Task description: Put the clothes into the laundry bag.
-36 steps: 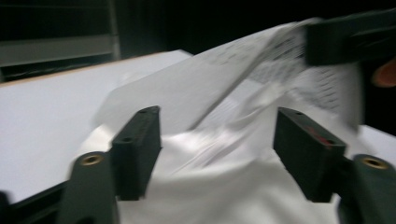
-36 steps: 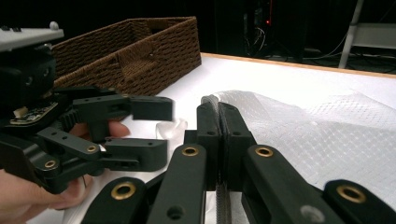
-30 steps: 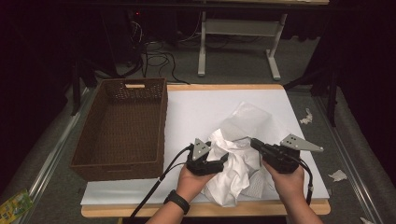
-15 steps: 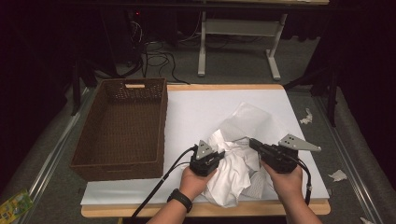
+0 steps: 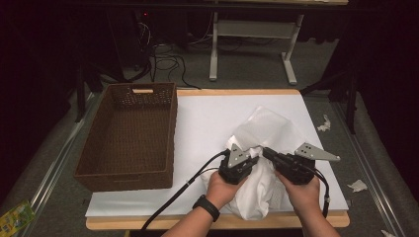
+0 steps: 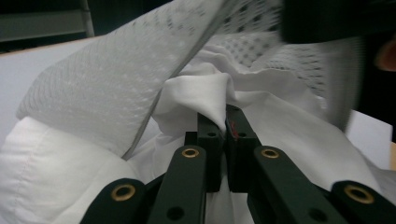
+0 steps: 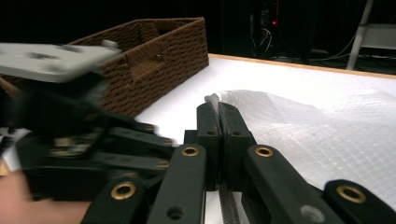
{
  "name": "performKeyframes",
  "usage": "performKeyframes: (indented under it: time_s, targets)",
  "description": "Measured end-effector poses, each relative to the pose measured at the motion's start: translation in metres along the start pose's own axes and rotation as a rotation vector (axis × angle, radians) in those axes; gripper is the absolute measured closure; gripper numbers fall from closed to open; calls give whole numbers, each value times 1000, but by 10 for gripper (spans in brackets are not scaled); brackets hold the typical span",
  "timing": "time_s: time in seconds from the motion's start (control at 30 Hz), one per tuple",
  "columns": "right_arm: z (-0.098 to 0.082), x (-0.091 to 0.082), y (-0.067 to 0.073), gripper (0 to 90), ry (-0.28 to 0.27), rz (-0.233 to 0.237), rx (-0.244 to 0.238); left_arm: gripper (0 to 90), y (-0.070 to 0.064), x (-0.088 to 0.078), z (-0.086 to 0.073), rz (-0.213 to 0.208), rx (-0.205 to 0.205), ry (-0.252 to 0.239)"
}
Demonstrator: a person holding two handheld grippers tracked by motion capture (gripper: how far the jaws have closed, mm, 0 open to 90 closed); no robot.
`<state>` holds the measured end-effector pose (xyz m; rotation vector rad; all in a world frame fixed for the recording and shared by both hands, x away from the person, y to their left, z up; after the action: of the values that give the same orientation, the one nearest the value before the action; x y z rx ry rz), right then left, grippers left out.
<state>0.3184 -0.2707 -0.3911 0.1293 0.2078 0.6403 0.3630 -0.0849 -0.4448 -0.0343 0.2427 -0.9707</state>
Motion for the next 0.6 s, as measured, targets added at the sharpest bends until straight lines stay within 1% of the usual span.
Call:
performKeyframes:
  time_s: [0.03,0.07,0.1,0.13,0.2,0.3,0.37,0.4,0.5,0.57,0.6]
  targets:
    - [0,-1,0,892,-1,4,5,860,1,3,0,10,-2,5]
    - [0,-1,-1,892,0,6,10,852,3,6,-1,23,-17,7]
    - [-1,-1,-1,892,0,10,12,829,5,8,-1,27,-31,7]
    - [-1,-1,-1,892,3,10,14,785,7,10,0,31,-46,2]
    - [-1,0,-1,892,4,12,14,636,8,6,2,16,-69,-8]
    - [-2,0,-1,892,6,14,10,442,5,-11,6,0,-76,-66]
    - [-2,0,-1,892,8,10,12,354,3,-28,6,6,-52,-96]
    - [-2,1,-1,892,6,11,5,302,4,-36,5,5,-53,-109]
    - [-2,2,0,892,8,8,3,231,8,-56,-4,22,-71,-118]
    - [-1,2,0,892,9,5,3,203,10,-64,-14,35,-64,-100]
    - [-1,2,0,892,9,1,1,190,10,-66,-20,38,-73,-88]
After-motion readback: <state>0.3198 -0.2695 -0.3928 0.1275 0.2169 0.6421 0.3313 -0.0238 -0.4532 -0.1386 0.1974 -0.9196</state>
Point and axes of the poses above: each handheld gripper's, and its own axes: x roughly forward along the jaws, z roughly out of its top, y roughly to its left, the point moved 1 cm from there along x, roughly forward along the jaws, and after that the axes turned 10 degrees about -y, right-handed, at the moved point
